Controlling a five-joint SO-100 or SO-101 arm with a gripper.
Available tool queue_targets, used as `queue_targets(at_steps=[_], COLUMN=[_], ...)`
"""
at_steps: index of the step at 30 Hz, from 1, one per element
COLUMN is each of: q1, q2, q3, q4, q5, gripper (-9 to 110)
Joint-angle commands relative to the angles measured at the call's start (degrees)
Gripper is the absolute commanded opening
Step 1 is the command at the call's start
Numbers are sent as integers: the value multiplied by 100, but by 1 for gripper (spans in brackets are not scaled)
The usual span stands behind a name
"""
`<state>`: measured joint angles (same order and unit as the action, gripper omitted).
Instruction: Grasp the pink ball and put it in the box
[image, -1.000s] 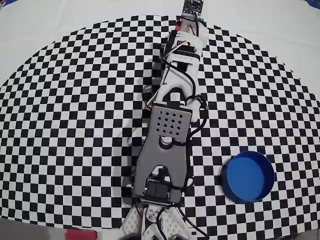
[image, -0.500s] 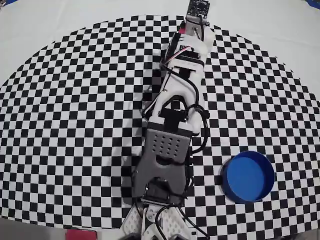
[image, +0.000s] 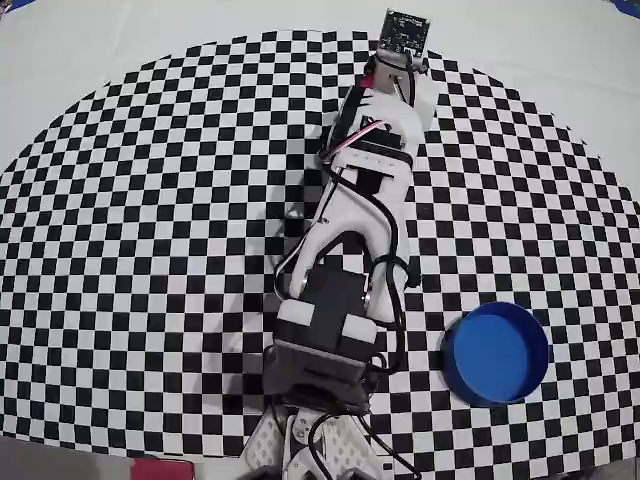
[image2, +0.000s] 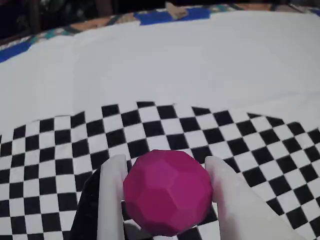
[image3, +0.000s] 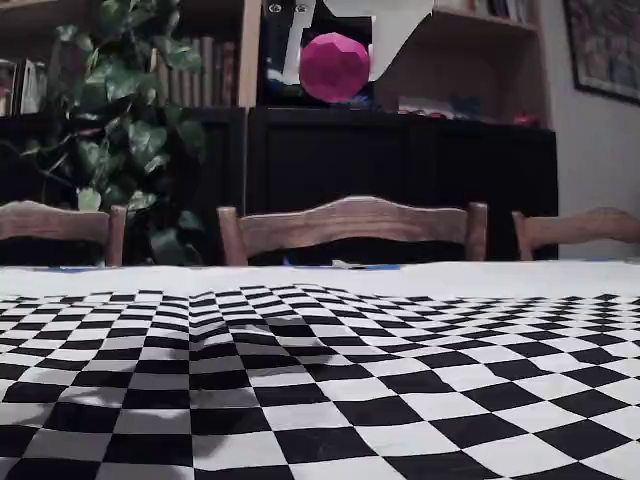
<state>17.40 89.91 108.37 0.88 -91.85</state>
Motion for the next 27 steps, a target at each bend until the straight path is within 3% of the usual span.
queue_targets(at_steps=[1, 27], q1=[53, 316], q2=[686, 4043], q3=[229, 3322], q4=[-105, -105], q5=[44, 44], gripper=[0, 0])
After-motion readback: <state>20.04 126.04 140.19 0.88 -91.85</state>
